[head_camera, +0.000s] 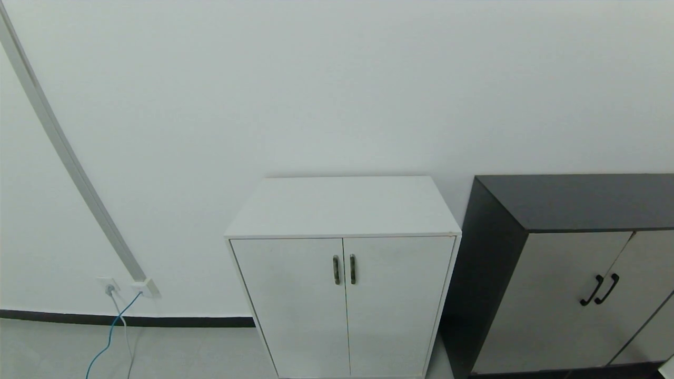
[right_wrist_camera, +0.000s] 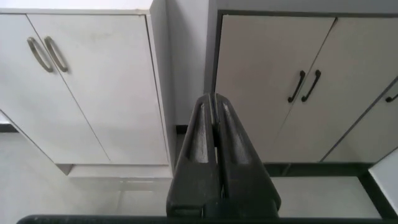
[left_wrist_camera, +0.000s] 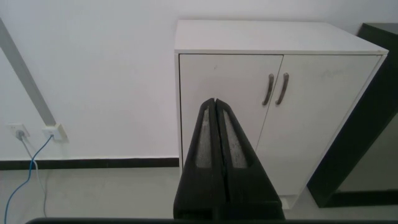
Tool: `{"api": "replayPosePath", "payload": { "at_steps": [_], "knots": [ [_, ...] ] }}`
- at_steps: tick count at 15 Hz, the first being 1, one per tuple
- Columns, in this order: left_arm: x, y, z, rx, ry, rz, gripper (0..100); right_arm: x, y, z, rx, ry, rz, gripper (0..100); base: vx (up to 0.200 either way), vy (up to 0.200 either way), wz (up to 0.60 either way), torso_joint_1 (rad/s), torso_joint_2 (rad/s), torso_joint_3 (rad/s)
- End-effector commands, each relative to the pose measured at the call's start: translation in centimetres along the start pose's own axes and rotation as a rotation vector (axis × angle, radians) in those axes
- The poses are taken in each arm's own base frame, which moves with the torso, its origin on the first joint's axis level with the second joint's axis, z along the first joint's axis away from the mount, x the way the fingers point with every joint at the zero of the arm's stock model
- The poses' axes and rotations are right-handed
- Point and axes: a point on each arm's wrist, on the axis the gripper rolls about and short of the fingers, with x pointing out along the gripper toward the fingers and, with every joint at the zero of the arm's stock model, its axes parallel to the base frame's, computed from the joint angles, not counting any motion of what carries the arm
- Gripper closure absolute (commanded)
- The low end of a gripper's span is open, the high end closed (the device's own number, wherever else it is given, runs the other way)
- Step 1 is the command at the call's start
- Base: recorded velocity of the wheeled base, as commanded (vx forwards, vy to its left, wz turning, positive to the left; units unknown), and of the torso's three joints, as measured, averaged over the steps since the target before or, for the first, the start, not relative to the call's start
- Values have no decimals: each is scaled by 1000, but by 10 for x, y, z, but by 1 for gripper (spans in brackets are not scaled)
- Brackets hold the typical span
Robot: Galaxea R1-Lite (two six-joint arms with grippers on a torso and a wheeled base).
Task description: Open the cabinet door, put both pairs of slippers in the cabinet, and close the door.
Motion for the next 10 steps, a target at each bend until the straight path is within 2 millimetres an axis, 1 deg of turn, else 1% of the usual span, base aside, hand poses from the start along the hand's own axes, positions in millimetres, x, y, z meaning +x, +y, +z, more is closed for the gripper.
{"api": "replayPosePath", "payload": {
  "at_steps": [1,3,5,10],
  "knots": [
    [0,0,0,0,2,0,100,-7,0,-3,0,-96,13,100,0,0,0,0,0,0],
    [0,0,0,2,0,0,100,-8,0,-3,33,-108,1,100,0,0,0,0,0,0],
    [0,0,0,5,2,0,100,-8,0,-3,109,-114,12,100,0,0,0,0,0,0],
    [0,0,0,5,2,0,100,-8,0,-2,110,-115,9,100,0,0,0,0,0,0]
  ]
}}
